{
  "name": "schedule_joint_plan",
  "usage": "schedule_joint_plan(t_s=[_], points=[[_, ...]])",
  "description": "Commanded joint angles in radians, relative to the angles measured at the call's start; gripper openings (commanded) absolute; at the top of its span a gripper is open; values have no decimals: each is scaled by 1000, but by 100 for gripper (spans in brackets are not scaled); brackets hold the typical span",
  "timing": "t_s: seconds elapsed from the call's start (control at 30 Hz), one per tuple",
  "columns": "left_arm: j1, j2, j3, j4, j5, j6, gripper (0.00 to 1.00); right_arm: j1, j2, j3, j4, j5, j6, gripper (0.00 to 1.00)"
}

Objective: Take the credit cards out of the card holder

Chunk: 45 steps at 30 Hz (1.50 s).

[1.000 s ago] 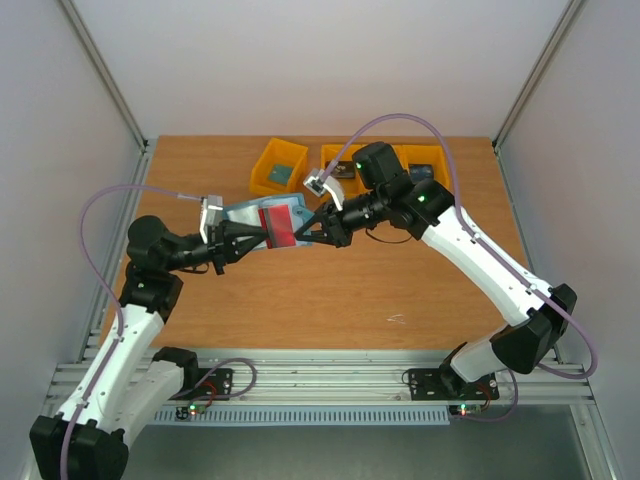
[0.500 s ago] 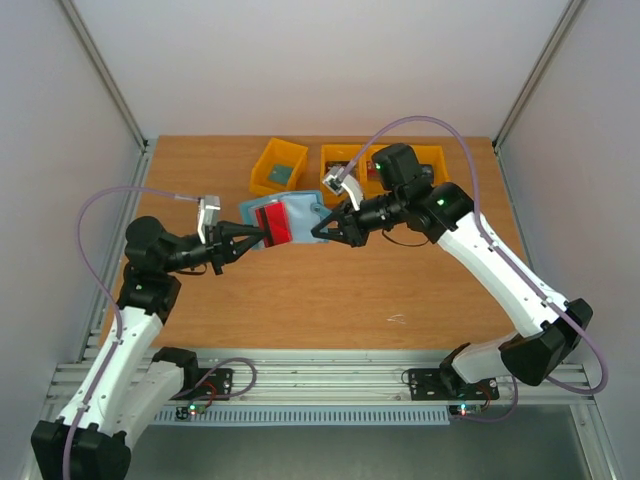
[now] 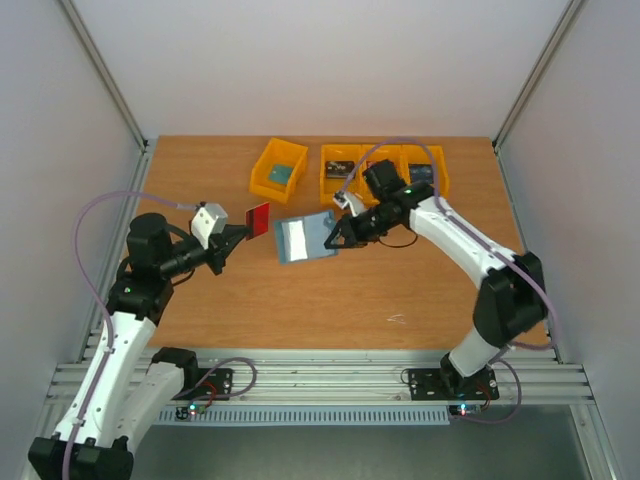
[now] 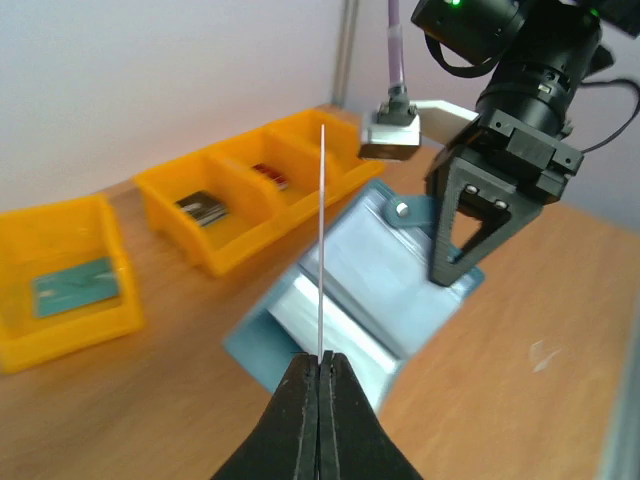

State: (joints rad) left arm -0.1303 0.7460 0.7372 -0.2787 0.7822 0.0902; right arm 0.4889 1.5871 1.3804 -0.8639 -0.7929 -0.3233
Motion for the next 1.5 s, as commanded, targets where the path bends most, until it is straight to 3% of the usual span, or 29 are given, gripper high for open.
schedule_joint_plan(t_s=[0.0,0.1,0.3,0.43,0.53,0.67,0.9,1.2,1.4,1.47], points=[[-25,-31,29,-158,-217,455,0,23,114,-47,60,-39,137,1],[-47,-53,1,-134,-379,688,0,43,197,-55,87,-48,167,1],[-79,-114,-138,206,-576,1105,0,55,330,-58,98,-81,191,1],[-84,-121,-334,738,-482,1581,0,56,373,-65,93,-70,191,1],[-85,-109,-398,917,-351,1740,0,54,399,-70,91,-60,194,1],[-86,-114,-425,964,-262,1800,0,54,419,-72,93,-48,201,1],[-86,-121,-435,941,-252,1800,0,54,436,-66,80,-21,210,13],[-88,-151,-415,814,-309,1804,0,46,369,-4,-87,135,156,54],[-89,-190,-407,741,-271,1763,0,43,285,102,-237,223,85,66],[-89,-209,-371,665,-281,1651,0,43,246,152,-279,228,40,67]])
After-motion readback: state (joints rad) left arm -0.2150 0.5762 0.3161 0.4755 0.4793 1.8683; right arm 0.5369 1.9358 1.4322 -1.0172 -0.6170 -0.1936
